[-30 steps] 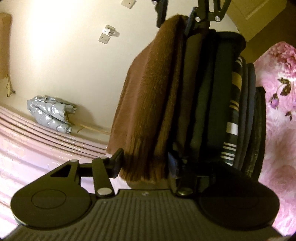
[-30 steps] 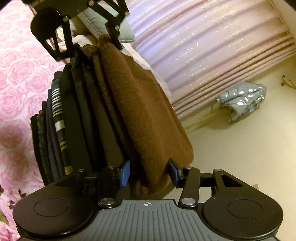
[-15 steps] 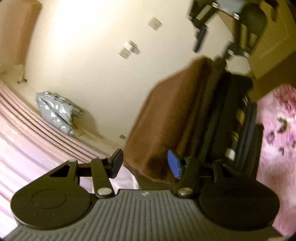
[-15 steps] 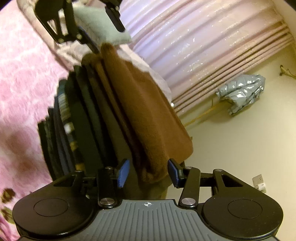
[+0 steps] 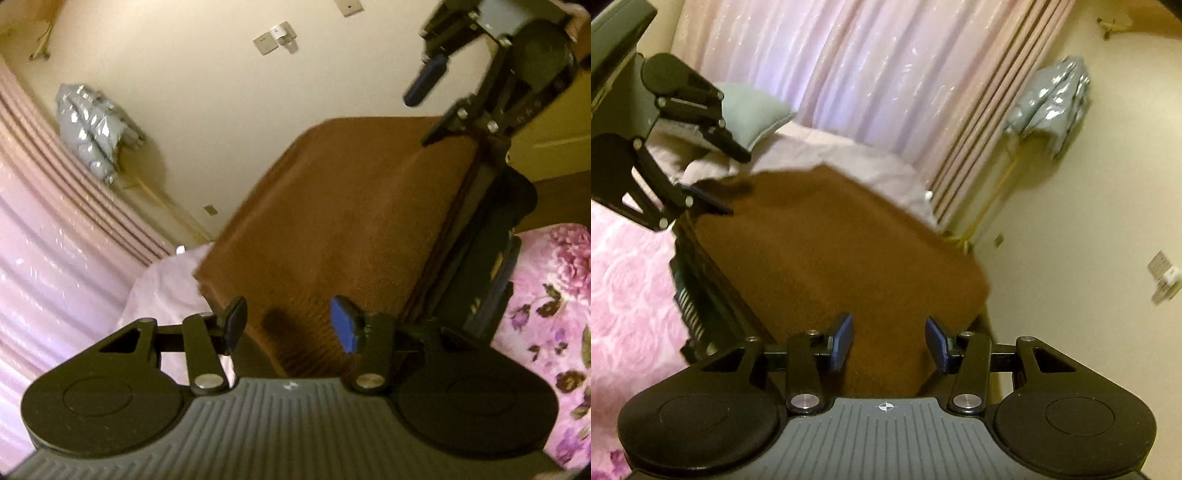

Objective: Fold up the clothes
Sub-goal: 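Lower the vest onto the clothes stack and open both tools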

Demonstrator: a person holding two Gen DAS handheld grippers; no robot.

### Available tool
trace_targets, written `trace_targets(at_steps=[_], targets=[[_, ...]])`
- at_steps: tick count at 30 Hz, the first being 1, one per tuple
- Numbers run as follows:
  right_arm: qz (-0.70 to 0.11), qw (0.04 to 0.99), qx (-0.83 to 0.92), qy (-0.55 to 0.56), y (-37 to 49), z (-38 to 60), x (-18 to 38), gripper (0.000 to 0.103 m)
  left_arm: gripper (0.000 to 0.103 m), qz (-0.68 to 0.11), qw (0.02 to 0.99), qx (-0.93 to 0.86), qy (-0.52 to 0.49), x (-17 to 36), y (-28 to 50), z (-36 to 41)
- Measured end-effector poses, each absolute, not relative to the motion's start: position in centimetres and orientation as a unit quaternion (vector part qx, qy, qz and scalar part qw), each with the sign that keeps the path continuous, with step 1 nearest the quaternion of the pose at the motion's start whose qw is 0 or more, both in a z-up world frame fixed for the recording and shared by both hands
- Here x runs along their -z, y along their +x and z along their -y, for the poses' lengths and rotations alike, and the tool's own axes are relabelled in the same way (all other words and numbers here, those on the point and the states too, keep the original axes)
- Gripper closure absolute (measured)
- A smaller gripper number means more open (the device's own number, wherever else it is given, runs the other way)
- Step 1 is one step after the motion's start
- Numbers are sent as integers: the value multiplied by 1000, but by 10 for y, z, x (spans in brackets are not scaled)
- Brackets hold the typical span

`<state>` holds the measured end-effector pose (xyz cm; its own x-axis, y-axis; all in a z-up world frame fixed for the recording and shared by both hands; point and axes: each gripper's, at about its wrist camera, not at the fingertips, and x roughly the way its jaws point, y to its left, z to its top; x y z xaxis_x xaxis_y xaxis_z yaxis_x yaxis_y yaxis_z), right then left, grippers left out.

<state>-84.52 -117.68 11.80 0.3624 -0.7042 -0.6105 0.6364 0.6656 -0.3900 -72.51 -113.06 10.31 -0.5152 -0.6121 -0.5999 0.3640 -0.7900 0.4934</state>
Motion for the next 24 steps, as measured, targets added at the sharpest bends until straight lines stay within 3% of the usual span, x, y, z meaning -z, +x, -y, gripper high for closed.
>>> trace_targets(at_steps=[15,19,24], targets=[[-369,832,414,-34,-857,1159,-116,55,55,129,325,848,400,-100,-721,1123],[-366,826,426,-38,-857,1158,-116,36,51,132,331,845,399,-102,-721,1122],[-363,828,425,-45,-861,1161,-123,36,50,127,349,842,391,-107,-722,1121]])
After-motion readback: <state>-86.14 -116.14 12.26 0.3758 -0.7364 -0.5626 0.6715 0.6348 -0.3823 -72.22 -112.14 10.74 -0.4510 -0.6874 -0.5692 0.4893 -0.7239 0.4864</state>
